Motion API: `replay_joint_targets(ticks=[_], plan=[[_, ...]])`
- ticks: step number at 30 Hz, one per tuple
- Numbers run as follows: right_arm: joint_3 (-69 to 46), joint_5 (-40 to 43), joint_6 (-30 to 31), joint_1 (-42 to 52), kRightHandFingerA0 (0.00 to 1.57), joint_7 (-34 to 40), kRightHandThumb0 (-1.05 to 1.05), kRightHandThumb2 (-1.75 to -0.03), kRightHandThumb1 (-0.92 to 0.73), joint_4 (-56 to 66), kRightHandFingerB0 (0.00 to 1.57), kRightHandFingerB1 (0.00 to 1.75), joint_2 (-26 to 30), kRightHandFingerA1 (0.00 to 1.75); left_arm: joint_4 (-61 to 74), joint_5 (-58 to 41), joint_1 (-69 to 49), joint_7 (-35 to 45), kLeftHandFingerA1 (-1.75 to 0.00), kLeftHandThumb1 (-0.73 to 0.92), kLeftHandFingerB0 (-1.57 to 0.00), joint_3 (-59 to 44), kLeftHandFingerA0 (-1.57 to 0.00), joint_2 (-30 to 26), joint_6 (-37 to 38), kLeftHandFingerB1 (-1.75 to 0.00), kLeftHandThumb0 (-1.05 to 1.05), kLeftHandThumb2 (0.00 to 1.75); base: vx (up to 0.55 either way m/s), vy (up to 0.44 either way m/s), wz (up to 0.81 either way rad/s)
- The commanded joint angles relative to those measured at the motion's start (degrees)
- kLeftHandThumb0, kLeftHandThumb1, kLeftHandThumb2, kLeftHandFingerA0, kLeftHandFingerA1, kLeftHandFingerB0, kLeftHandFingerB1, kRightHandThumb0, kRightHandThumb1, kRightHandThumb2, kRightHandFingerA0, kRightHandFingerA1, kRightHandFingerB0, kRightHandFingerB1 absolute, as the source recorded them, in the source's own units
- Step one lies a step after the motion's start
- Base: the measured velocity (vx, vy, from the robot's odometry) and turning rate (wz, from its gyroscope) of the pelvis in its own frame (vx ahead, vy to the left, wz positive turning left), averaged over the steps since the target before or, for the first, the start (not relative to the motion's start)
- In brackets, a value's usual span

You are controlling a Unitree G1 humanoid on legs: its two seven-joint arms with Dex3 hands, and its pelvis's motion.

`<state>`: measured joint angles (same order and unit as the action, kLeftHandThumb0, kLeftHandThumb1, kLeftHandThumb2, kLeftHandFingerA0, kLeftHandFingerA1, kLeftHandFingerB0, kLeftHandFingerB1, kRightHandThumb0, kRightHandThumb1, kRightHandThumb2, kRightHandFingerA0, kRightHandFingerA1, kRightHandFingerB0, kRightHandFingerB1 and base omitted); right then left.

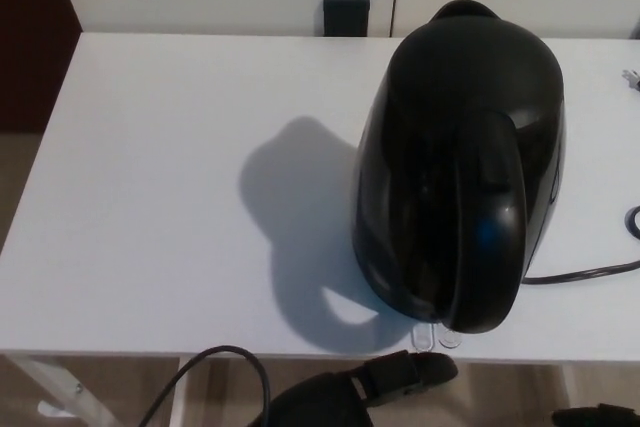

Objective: The robot walk towards a table in front and click the button on the base of the boilling pot using its left middle finger

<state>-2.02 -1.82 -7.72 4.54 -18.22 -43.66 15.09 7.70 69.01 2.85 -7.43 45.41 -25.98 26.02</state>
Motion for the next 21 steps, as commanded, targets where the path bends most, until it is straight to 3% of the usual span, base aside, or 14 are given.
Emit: replay_joint_targets(ticks=[1, 8, 10, 13, 18, 21], plan=[[-3.5, 4.9, 0.8, -2.0, 0.55, -3.4, -0.31, -0.55, -0.50, -4.1, 0.45, 0.39, -0.9, 0.47, 0.7, 0.5, 0.3, 0.7, -0.40, 0.68, -0.09, -1.0, -0.17, -0.4, -0.1, -0.38, -0.71, 0.91, 0.00, 0.000, 0.00], [-4.4, 4.8, 0.6, -3.7, 0.64, -3.5, -0.29, -0.54, -0.48, -6.5, 0.54, 0.41, -1.3, 0.48, 0.9, 1.5, 0.8, -0.1, -0.40, 0.69, -0.09, -1.5, -0.17, -0.3, -0.2, -0.37, -0.72, 0.92, 0.00, 0.000, 0.00], [-4.1, 4.3, 1.4, -3.7, 0.63, -2.9, -0.30, -0.53, -0.44, -6.1, 0.49, 0.40, -1.2, 0.47, 1.0, 1.6, 0.8, 0.0, -0.40, 0.69, -0.09, -1.6, -0.17, -0.3, -0.2, -0.37, -0.72, 0.91, 0.00, 0.000, 0.00], [-4.3, 5.1, 0.6, -3.7, 0.67, -4.2, -0.28, -0.53, -0.46, -6.1, 0.55, 0.41, -1.3, 0.48, 0.8, 1.9, 1.3, 0.2, -0.40, 0.69, -0.08, -1.8, -0.17, -0.1, -0.5, -0.37, -0.72, 0.91, 0.00, 0.000, 0.00], [-4.5, 5.6, 0.1, -4.5, 0.61, -4.8, -0.29, -0.54, -0.47, -7.5, 0.50, 0.41, -1.2, 0.47, 0.0, 1.5, 2.0, 0.7, -0.40, 0.68, -0.09, -2.2, -0.17, 0.5, -0.7, -0.37, -0.71, 0.91, 0.00, 0.000, 0.00], [-4.3, 5.4, -1.6, -4.3, 0.66, -4.9, -0.35, -0.55, -0.52, -7.7, 0.58, 0.42, -1.3, 0.47, -1.8, 1.9, 2.5, -0.9, -0.40, 0.67, -0.12, -2.1, -0.19, 0.8, -0.6, -0.38, -0.71, 0.90, 0.00, 0.000, 0.00]])
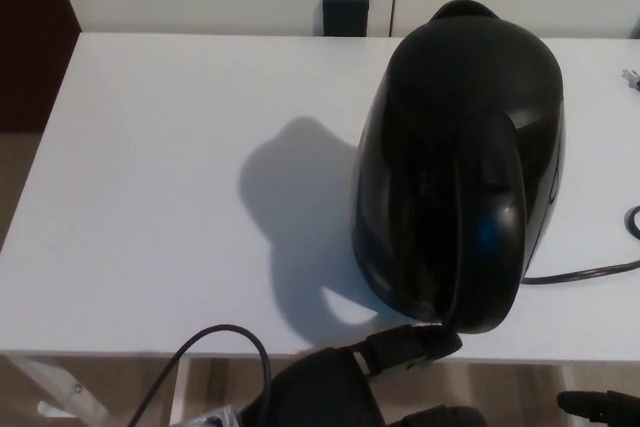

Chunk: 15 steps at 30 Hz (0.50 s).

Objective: The robot walk towards a table in front and click the button on the base of the boilling pot using its left middle finger

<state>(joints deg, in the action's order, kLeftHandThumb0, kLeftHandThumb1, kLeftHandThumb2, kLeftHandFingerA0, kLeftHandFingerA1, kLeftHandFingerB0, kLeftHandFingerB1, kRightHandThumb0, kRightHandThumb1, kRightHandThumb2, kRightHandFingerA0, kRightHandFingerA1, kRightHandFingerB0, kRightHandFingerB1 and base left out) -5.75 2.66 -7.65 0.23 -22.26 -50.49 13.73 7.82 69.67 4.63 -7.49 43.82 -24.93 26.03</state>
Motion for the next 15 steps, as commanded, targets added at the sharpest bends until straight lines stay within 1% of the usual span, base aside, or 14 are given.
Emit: replay_joint_targets(ticks=[1, 2, 3, 4, 5, 7, 10, 11, 12, 14, 15], plan=[[-0.2, 0.6, -2.3, 0.0, 0.64, -0.8, -0.39, -0.79, -0.41, -1.1, 0.48, 0.53, 0.2, 0.63, -2.3, 1.3, 0.9, -0.5, -0.29, 0.81, -0.17, -0.5, -0.26, 0.0, -0.9, -0.26, -0.66, 0.64, 0.00, 0.000, 0.00], [-0.1, 0.4, -2.6, 0.1, 0.63, -1.0, -0.42, -0.79, -0.42, -1.0, 0.47, 0.52, 0.3, 0.62, -2.7, 0.9, 1.0, -0.3, -0.29, 0.80, -0.16, -0.5, -0.26, 0.1, -0.8, -0.27, -0.66, 0.65, 0.00, 0.000, 0.00], [0.0, 0.3, -2.3, 0.1, 0.65, -0.7, -0.36, -0.55, -0.50, -0.8, 0.58, 0.42, 0.4, 0.47, -2.6, 1.0, 1.0, 0.0, -0.29, 0.80, -0.16, -0.5, -0.26, 0.1, -0.9, -0.26, -0.66, 0.64, 0.00, 0.000, 0.00], [0.0, 0.3, -1.7, 0.0, 0.65, -0.3, -0.36, -0.55, -0.50, -0.7, 0.58, 0.42, 0.3, 0.47, -2.2, 1.4, 1.0, 0.3, -0.29, 0.80, -0.16, -0.4, -0.26, 0.1, -1.1, -0.26, -0.66, 0.64, 0.00, 0.000, 0.00], [0.0, 0.2, -1.8, -0.3, 0.63, -0.5, -0.34, -0.55, -0.50, -1.4, 0.55, 0.41, 0.5, 0.46, -2.6, 1.4, 0.9, 0.0, -0.29, 0.80, -0.16, -0.4, -0.26, 0.2, -1.1, -0.26, -0.66, 0.64, 0.00, 0.000, 0.00], [-0.1, 0.4, -1.5, -0.4, 0.64, -0.3, -0.33, -0.56, -0.52, -1.4, 0.54, 0.41, 0.3, 0.47, -2.9, 1.6, 1.0, -0.4, -0.29, 0.80, -0.16, -0.2, -0.26, 0.4, -1.2, -0.26, -0.67, 0.64, 0.00, 0.000, 0.00], [-0.2, 0.7, -1.9, -0.2, 0.63, -1.1, -0.33, -0.55, -0.51, -1.0, 0.58, 0.41, 0.3, 0.47, -3.4, 1.0, 1.0, -0.2, -0.29, 0.79, -0.17, -0.3, -0.26, 0.6, -1.0, -0.27, -0.66, 0.64, 0.00, 0.000, 0.00], [-0.1, 0.7, -2.2, 0.1, 0.64, -1.3, -0.33, -0.55, -0.50, -0.6, 0.59, 0.42, 0.3, 0.47, -3.7, 1.0, 1.1, -0.4, -0.40, 0.67, -0.12, -0.2, -0.19, 0.6, -0.9, -0.38, -0.70, 0.90, 0.00, 0.000, 0.00], [-0.1, 0.7, -2.1, 0.1, 0.63, -1.2, -0.34, -0.56, -0.52, -0.5, 0.54, 0.41, 0.2, 0.46, -3.8, 1.1, 1.1, -0.4, -0.29, 0.80, -0.16, -0.2, -0.27, 0.7, -0.9, -0.27, -0.67, 0.65, 0.00, 0.000, 0.00], [0.1, 0.4, -1.9, 0.2, 0.61, -0.7, -0.33, -0.55, -0.53, -0.2, 0.52, 0.40, 0.2, 0.46, -4.0, 1.7, 1.0, -0.1, -0.29, 0.81, -0.17, -0.1, -0.27, 0.7, -1.3, -0.26, -0.67, 0.64, 0.00, 0.000, 0.00], [0.0, 0.5, -1.7, 0.1, 0.63, -0.7, -0.33, -0.56, -0.52, -0.2, 0.56, 0.42, 0.2, 0.47, -3.9, 1.8, 1.0, 0.0, -0.29, 0.82, -0.17, -0.1, -0.27, 0.7, -1.5, -0.27, -0.67, 0.64, 0.00, 0.000, 0.00]])
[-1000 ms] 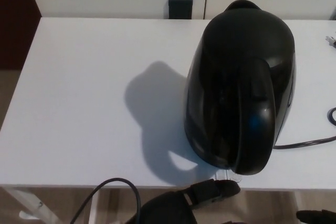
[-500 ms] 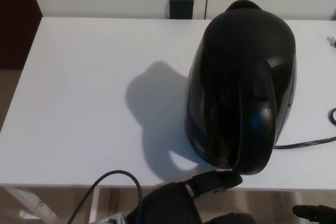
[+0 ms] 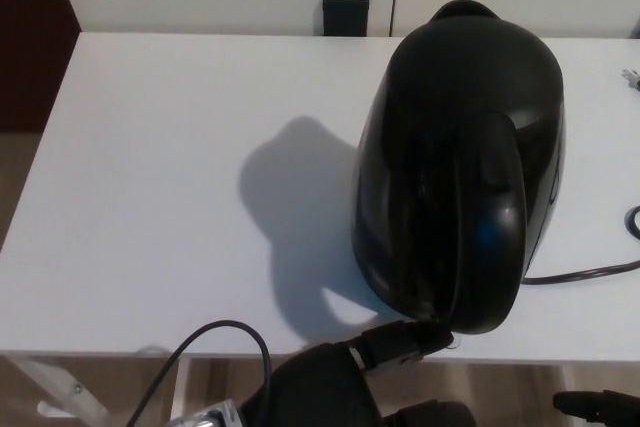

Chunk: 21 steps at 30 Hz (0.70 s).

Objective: The robot walk towards a table in front and click the button on the base of the boilling pot using its left middle finger

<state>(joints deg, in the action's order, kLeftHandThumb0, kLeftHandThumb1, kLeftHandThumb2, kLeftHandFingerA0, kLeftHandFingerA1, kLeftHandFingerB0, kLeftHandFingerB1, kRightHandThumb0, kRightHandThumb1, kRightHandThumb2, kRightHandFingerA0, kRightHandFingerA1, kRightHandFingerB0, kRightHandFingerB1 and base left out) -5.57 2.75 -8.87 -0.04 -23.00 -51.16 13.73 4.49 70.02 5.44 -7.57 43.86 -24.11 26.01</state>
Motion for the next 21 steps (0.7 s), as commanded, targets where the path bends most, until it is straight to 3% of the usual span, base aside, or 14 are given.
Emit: replay_joint_targets(ticks=[1, 4, 10, 11, 12, 13, 21], plan=[[-0.3, 0.6, -0.3, 0.3, 0.63, 0.0, -0.33, -0.56, -0.52, 0.5, 0.56, 0.42, 0.1, 0.47, -0.6, 1.6, 0.2, 0.2, -0.29, 0.82, -0.17, -0.1, -0.27, -0.1, -1.6, -0.27, -0.67, 0.64, 0.00, 0.000, 0.00], [-0.2, 0.6, 0.1, 0.6, 0.66, 0.3, -0.30, -0.55, -0.52, 1.5, 0.58, 0.43, 0.0, 0.48, -1.0, 1.3, 0.3, 0.4, -0.29, 0.81, -0.16, -0.2, -0.26, 0.0, -1.5, -0.26, -0.67, 0.64, 0.00, 0.000, 0.00], [0.4, -0.1, 0.8, 0.0, 0.61, 1.3, -0.26, -0.55, -0.52, 1.2, 0.48, 0.40, 0.3, 0.47, -0.5, 1.4, 0.7, 1.6, -0.29, 0.80, -0.16, 0.0, -0.26, 0.5, -1.5, -0.26, -0.67, 0.64, 0.00, 0.000, 0.00], [0.4, -0.1, 0.9, 0.1, 0.63, 1.3, -0.26, -0.55, -0.52, 1.5, 0.51, 0.41, 0.3, 0.48, -0.5, 1.3, 0.7, 1.8, -0.39, 0.68, -0.13, 0.0, -0.18, 0.5, -1.6, -0.38, -0.71, 0.87, 0.00, 0.000, 0.00], [0.4, -0.1, 1.0, 0.0, 0.63, 1.3, -0.27, -0.55, -0.52, 1.5, 0.51, 0.41, 0.3, 0.48, -0.5, 1.3, 0.7, 1.9, -0.38, 0.69, -0.13, 0.0, -0.18, 0.6, -1.6, -0.38, -0.71, 0.88, 0.00, 0.000, 0.00], [0.4, -0.1, 1.3, 0.0, 0.63, 1.4, -0.27, -0.55, -0.52, 1.5, 0.52, 0.41, 0.3, 0.47, -0.5, 1.5, 0.8, 2.0, -0.29, 0.81, -0.16, 0.1, -0.25, 0.6, -1.5, -0.26, -0.67, 0.65, 0.00, 0.000, 0.00], [0.9, -0.7, 1.9, 0.2, 0.61, 2.2, -0.26, -0.56, -0.54, 2.5, 0.47, 0.39, 0.5, 0.47, -1.0, 2.0, 0.7, 1.0, -0.29, 0.80, -0.17, 0.4, -0.27, 1.0, -1.3, -0.27, -0.67, 0.64, 0.00, 0.000, 0.00]])
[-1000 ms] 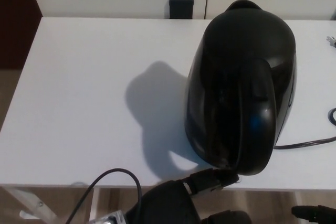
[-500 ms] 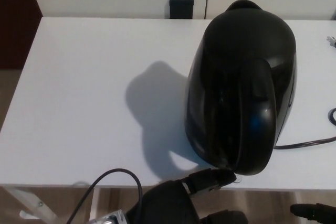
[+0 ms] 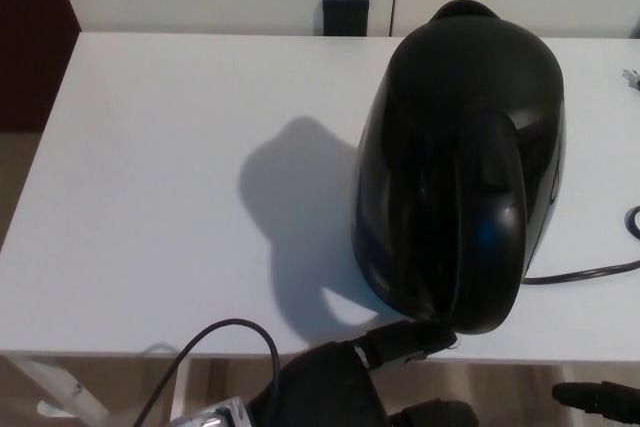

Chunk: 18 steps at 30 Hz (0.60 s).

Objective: The robot walk towards a table in front and click the button on the base of the boilling pot using its left middle finger

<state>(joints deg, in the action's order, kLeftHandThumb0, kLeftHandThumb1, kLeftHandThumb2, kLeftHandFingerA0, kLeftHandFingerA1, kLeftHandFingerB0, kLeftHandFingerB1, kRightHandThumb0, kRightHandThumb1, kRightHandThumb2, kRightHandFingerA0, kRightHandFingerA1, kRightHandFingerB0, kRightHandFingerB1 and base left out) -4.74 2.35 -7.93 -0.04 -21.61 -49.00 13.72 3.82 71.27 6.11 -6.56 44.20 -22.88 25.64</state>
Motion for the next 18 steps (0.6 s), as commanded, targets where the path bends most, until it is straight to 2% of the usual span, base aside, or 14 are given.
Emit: replay_joint_targets(ticks=[1, 2, 3, 5, 6, 8, 9, 10, 11, 12, 13, 16, 17, 18], plan=[[-0.1, 0.0, 1.2, 0.2, 0.63, 1.0, -0.25, -0.56, -0.54, 0.4, 0.50, 0.40, 0.3, 0.47, -0.3, 0.8, 0.0, 0.2, -0.40, 0.68, -0.12, 0.1, -0.19, -0.2, -1.0, -0.38, -0.71, 0.89, 0.00, 0.000, 0.00], [-0.2, 0.1, 1.3, 0.2, 0.63, 1.1, -0.25, -0.56, -0.54, 0.4, 0.50, 0.40, 0.2, 0.47, -0.1, 0.8, 0.0, 0.5, -0.40, 0.68, -0.12, 0.1, -0.19, -0.2, -1.1, -0.38, -0.71, 0.89, 0.00, 0.000, 0.00], [-0.1, 0.1, 1.4, 0.3, 0.61, 1.1, -0.25, -0.56, -0.55, 0.7, 0.47, 0.39, 0.3, 0.47, 0.1, 1.0, 0.0, 1.0, -0.28, 0.81, -0.15, 0.2, -0.25, -0.3, -1.2, -0.26, -0.67, 0.64, 0.00, 0.000, 0.00], [-0.2, 0.3, 1.3, 0.3, 0.61, 0.9, -0.26, -0.56, -0.53, 0.9, 0.44, 0.39, 0.2, 0.48, 0.2, 1.2, 0.2, 1.3, -0.29, 0.81, -0.15, 0.2, -0.25, -0.3, -1.2, -0.26, -0.67, 0.64, 0.00, 0.000, 0.00], [-0.3, 0.5, 1.2, 0.3, 0.62, 0.7, -0.28, -0.55, -0.53, 1.0, 0.49, 0.40, 0.2, 0.47, 0.1, 1.3, 0.3, 1.2, -0.40, 0.68, -0.10, 0.2, -0.17, -0.3, -1.2, -0.37, -0.71, 0.91, 0.00, 0.000, 0.00], [0.2, 0.0, 0.6, 0.2, 0.59, 0.4, -0.32, -0.56, -0.55, 0.6, 0.52, 0.40, 0.6, 0.46, -0.4, 0.9, 0.3, 1.0, -0.40, 0.69, -0.09, 0.3, -0.17, -0.1, -0.9, -0.37, -0.71, 0.91, 0.00, 0.000, 0.00], [0.4, -0.3, 0.4, -0.3, 0.61, 0.4, -0.32, -0.56, -0.54, 0.4, 0.53, 0.40, 0.6, 0.47, -0.3, 1.0, 0.6, 1.6, -0.46, 0.53, 0.00, 0.1, -0.01, -0.3, -1.0, -0.48, -0.34, 1.08, 0.00, 0.000, 0.00], [0.4, -0.2, 0.4, -0.4, 0.61, 0.3, -0.31, -0.56, -0.54, 0.4, 0.54, 0.41, 0.6, 0.47, -0.4, 1.0, 0.6, 1.6, -0.39, 0.70, -0.09, 0.2, -0.16, -0.2, -1.1, -0.37, -0.72, 0.92, 0.00, 0.000, 0.00], [0.3, -0.1, 0.4, -0.5, 0.61, 0.1, -0.31, -0.56, -0.54, 0.3, 0.54, 0.41, 0.6, 0.47, -0.5, 1.1, 0.7, 1.4, -0.39, 0.70, -0.09, 0.2, -0.16, -0.2, -1.1, -0.37, -0.72, 0.92, 0.00, 0.000, 0.00], [-0.1, 0.7, 0.5, -0.4, 0.60, -0.6, -0.30, -0.56, -0.54, 0.5, 0.54, 0.41, 0.5, 0.46, -0.1, 1.2, 0.4, 2.2, -0.46, 0.53, 0.00, 0.3, -0.01, -0.2, -1.3, -0.48, -0.34, 1.08, 0.00, 0.000, 0.00], [-0.2, 0.9, 0.6, -0.4, 0.59, -0.8, -0.29, -0.56, -0.52, 0.6, 0.55, 0.42, 0.5, 0.46, 0.1, 1.2, 0.3, 2.3, -0.40, 0.70, -0.08, 0.3, -0.16, -0.3, -1.3, -0.37, -0.72, 0.92, 0.00, 0.000, 0.00], [0.2, 0.5, 0.2, -0.3, 0.57, -1.1, -0.32, -0.55, -0.52, 0.8, 0.55, 0.41, 0.7, 0.45, 0.2, 0.5, 0.0, 3.1, -0.40, 0.70, -0.08, 0.1, -0.16, -0.3, -1.3, -0.37, -0.71, 0.92, 0.00, 0.000, 0.00], [0.2, 0.5, 0.4, -0.5, 0.55, -1.1, -0.34, -0.55, -0.51, 0.6, 0.47, 0.39, 0.9, 0.45, 0.1, 0.8, -0.2, 3.3, -0.28, 0.82, -0.15, 0.2, -0.24, -0.3, -1.5, -0.26, -0.68, 0.65, 0.00, 0.000, 0.00], [0.3, 0.3, 0.6, -0.6, 0.57, -1.0, -0.34, -0.55, -0.53, 0.6, 0.49, 0.40, 0.9, 0.45, 0.0, 1.1, -0.2, 3.3, -0.28, 0.83, -0.15, 0.3, -0.24, -0.3, -1.7, -0.26, -0.68, 0.64, 0.00, 0.000, 0.00]])
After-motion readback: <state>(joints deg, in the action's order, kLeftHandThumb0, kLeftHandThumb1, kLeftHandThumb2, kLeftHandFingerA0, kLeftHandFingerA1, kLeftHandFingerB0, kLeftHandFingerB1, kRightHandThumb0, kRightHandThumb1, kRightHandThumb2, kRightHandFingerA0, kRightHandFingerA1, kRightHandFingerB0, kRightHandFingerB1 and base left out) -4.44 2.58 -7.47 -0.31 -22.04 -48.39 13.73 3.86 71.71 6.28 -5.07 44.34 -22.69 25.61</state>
